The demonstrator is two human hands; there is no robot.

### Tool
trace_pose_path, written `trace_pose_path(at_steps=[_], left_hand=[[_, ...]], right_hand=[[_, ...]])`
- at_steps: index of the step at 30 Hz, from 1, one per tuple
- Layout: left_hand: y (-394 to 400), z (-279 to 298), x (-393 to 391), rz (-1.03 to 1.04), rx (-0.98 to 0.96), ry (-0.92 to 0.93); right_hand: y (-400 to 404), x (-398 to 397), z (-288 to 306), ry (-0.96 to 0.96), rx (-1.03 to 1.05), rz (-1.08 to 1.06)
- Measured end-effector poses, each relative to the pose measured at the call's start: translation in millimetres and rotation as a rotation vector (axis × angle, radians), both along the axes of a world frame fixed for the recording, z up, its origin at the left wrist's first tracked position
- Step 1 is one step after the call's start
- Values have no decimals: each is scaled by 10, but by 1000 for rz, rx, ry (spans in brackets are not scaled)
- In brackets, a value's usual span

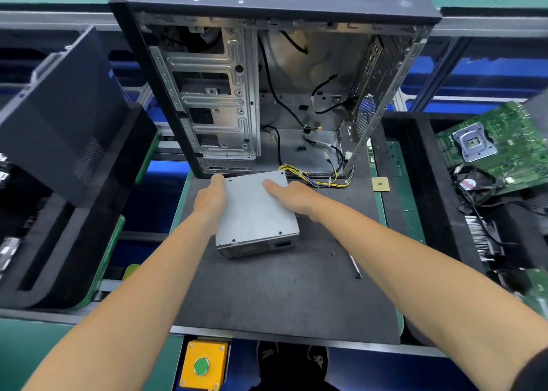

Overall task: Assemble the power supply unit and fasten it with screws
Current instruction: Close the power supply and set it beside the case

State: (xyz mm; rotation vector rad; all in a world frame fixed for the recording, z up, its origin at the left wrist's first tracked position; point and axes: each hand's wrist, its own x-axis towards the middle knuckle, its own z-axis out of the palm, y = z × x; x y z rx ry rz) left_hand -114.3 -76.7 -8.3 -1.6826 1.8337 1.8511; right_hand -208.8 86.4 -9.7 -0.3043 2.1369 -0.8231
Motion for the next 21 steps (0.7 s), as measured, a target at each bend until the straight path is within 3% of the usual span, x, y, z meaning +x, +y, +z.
trace_pose_path(at_steps=[7,21], left_hand=[[44,40,-57,42,-36,-46],[-24,71,-29,70,99,85]], right_hand=[[-33,-41,26,-213,-156,-76],[-35,14,30,-206,-219,-65]])
